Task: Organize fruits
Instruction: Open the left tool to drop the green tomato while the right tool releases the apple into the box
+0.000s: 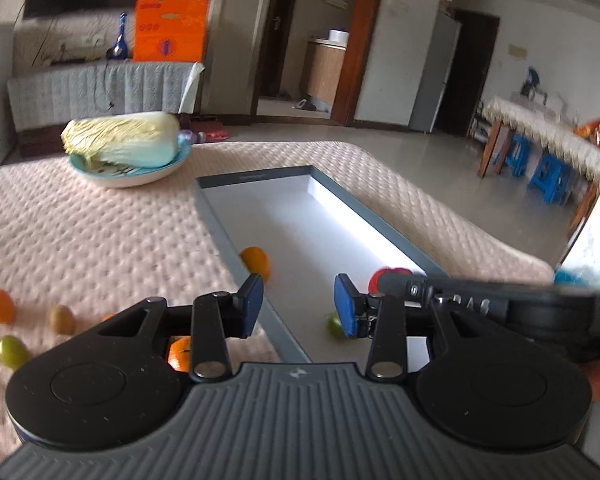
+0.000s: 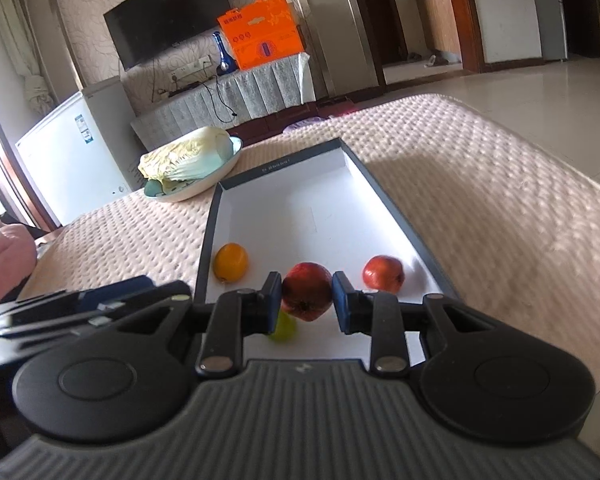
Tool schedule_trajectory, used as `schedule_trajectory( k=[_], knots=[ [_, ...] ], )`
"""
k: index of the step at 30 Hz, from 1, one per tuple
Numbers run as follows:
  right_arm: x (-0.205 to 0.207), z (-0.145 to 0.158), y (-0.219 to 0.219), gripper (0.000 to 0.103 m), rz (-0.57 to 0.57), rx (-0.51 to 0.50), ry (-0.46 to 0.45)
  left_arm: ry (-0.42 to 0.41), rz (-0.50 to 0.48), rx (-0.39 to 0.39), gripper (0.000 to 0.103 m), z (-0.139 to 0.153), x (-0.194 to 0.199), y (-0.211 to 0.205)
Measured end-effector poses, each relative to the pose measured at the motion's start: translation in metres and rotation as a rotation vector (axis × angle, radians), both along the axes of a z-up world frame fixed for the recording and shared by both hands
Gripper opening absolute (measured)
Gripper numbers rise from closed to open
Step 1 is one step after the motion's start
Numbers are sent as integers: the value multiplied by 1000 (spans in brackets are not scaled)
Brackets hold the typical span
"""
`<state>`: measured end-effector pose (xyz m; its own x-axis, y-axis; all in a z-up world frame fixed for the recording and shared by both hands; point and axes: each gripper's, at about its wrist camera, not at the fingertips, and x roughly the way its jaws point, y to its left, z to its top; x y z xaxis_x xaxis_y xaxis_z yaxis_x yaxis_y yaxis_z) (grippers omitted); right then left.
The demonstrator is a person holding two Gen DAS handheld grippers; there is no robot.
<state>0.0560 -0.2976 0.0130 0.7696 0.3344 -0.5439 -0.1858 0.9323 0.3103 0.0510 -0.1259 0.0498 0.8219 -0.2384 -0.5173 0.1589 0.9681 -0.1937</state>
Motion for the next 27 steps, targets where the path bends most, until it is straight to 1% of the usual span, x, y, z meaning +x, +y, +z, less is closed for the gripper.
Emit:
schedule_trajectory(
  k=[2, 7, 11, 13, 15, 17, 19, 21, 24, 27],
  knots=[
    [-1, -2, 5, 31, 2, -1, 13, -1, 3, -21, 45, 1, -3, 10],
    [-3, -10, 14, 31, 4, -48, 31, 24, -6, 8, 45, -3, 1, 18],
    [1, -10, 9, 31, -12, -64, 22, 6, 17, -5, 45, 2, 0, 24],
    [4, -11, 7, 31, -24, -70, 25, -2, 28, 8, 45, 4, 0, 22],
    [8, -12, 6, 31, -37, -61, 31, -23, 36, 20, 45, 8, -3, 23],
    [12, -13, 8, 31, -40, -52, 33, -45, 51, 5, 45, 15, -9, 27],
    [18, -15, 15, 32, -34, -81, 27, -60, 73, -15, 51, 21, -16, 34],
    [21, -17, 20, 32, -39, -110, 16, -59, 95, -7, 52, 25, -24, 41],
    [22, -13, 17, 32, -48, -85, 6, -40, 132, 44, 52, 31, -36, 50],
    [21, -7, 15, 32, -58, -51, -20, -29, 165, 41, 52, 37, -51, 66]
  ],
)
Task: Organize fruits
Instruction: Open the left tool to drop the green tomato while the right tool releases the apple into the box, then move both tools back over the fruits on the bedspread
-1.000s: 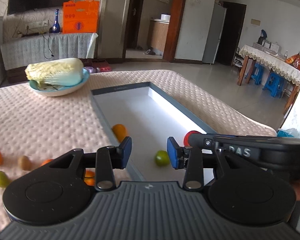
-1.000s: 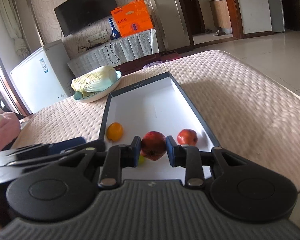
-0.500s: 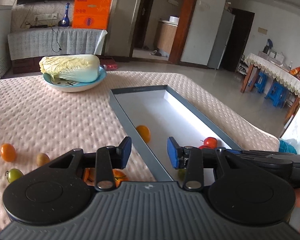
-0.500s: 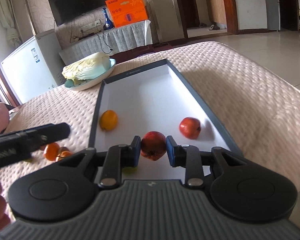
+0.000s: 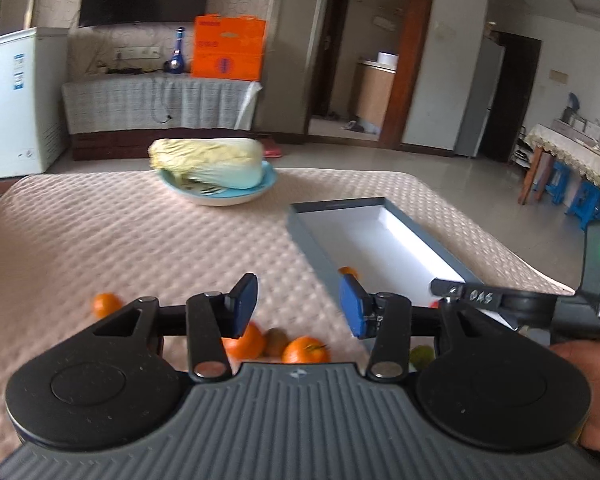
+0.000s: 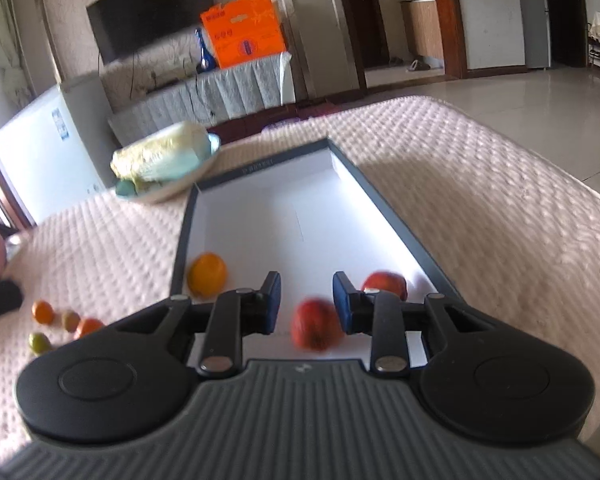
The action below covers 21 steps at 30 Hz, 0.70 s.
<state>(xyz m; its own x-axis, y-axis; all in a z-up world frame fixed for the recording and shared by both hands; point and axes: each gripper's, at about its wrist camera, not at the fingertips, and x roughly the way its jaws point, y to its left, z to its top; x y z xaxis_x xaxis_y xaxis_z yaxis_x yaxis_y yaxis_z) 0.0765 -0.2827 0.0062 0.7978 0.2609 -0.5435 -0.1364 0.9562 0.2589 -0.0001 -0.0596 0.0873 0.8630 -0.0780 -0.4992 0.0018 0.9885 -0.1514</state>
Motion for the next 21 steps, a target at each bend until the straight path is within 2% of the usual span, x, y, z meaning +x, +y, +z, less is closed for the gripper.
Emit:
schedule_trajectory(
  k=[5, 10, 14, 17, 21],
  knots=[
    [-12, 12, 3, 32, 45, 5, -46, 30, 85, -6, 52, -8, -19, 27],
    [-20, 17, 1, 32, 97, -2, -72, 25, 159, 9, 52, -15, -13, 57],
    [-28, 23, 2, 32, 136, -11, -103, 52, 225, -5, 52, -21, -10, 84],
    [-33, 29, 2, 32, 142, -25, -136, 66, 250, -1, 52, -24, -10, 96],
    [-32, 29, 3, 32, 150, 12, -122, 60, 266, -4, 52, -23, -9, 101]
  ],
)
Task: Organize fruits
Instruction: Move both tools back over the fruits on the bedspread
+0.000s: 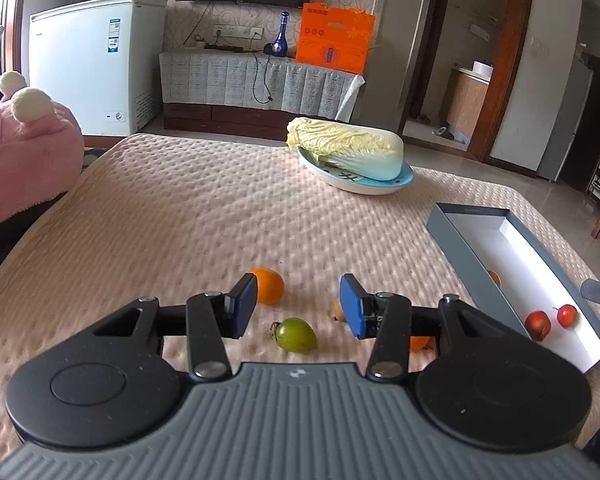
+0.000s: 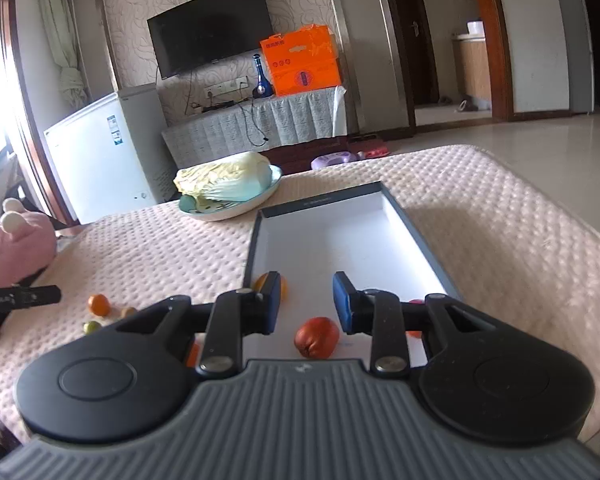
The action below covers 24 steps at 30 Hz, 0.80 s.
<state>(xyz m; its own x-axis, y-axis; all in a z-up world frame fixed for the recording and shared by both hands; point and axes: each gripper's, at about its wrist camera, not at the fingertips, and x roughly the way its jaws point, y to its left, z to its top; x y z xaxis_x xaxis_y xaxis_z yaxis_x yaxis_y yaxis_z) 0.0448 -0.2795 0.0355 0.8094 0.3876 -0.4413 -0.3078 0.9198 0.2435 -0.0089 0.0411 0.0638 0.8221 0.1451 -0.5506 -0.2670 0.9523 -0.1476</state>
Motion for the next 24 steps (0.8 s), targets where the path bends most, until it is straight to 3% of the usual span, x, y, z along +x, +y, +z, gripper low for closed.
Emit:
schedule_trajectory(
  k=[14, 21, 24],
  knots=[
    [-17, -5, 84, 32, 282, -76, -27, 61, -4, 71, 52, -13, 6, -3],
    [-36, -13, 111, 32, 372, -181, -58, 53, -43, 79, 52, -14, 3, -5],
    [-38, -12, 112, 32, 374, -173, -58, 67, -64, 61, 52, -17, 6, -5]
  ],
)
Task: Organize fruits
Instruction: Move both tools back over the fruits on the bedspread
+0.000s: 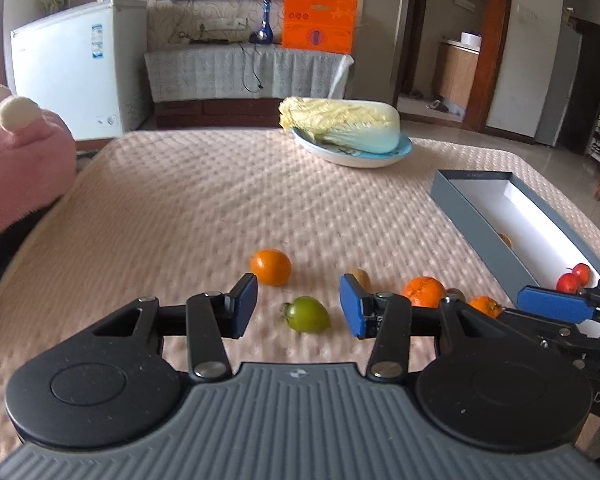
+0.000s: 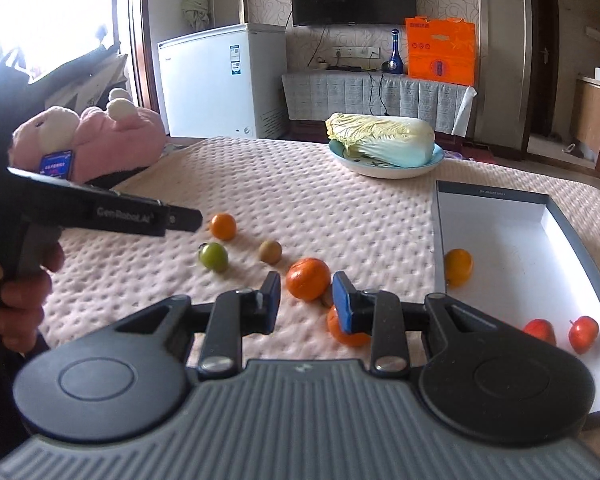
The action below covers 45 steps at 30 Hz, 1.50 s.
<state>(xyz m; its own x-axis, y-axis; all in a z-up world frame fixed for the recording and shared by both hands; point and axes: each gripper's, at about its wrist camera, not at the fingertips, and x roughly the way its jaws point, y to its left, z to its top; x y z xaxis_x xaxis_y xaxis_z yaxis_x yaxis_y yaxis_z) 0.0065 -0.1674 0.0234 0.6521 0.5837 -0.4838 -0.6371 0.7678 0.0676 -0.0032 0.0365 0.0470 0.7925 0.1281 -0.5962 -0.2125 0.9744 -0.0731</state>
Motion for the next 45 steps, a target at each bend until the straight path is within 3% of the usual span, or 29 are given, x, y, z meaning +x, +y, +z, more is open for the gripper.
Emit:
schedule_trajectory(
  k=[3, 6, 11, 22, 33, 45],
  knots=[
    [-1, 2, 1, 32, -8, 0, -12, 21, -21, 11, 52, -4, 5, -3],
    [0, 2, 1, 41, -21, -5, -13, 11, -33, 8, 52, -4, 6, -5],
    [4, 1, 1, 41, -18, 22, 28, -27, -33, -8, 52, 3, 5, -7],
    [14, -2, 12, 42, -52, 19, 45, -9, -27, 1, 52, -1, 5, 0],
    [9, -1, 7, 42, -64, -11, -9, 7, -7, -15, 52, -5, 7, 7],
    [8, 1, 5, 42, -50, -13, 7, -5, -11, -7, 52, -4, 6, 5]
  ],
)
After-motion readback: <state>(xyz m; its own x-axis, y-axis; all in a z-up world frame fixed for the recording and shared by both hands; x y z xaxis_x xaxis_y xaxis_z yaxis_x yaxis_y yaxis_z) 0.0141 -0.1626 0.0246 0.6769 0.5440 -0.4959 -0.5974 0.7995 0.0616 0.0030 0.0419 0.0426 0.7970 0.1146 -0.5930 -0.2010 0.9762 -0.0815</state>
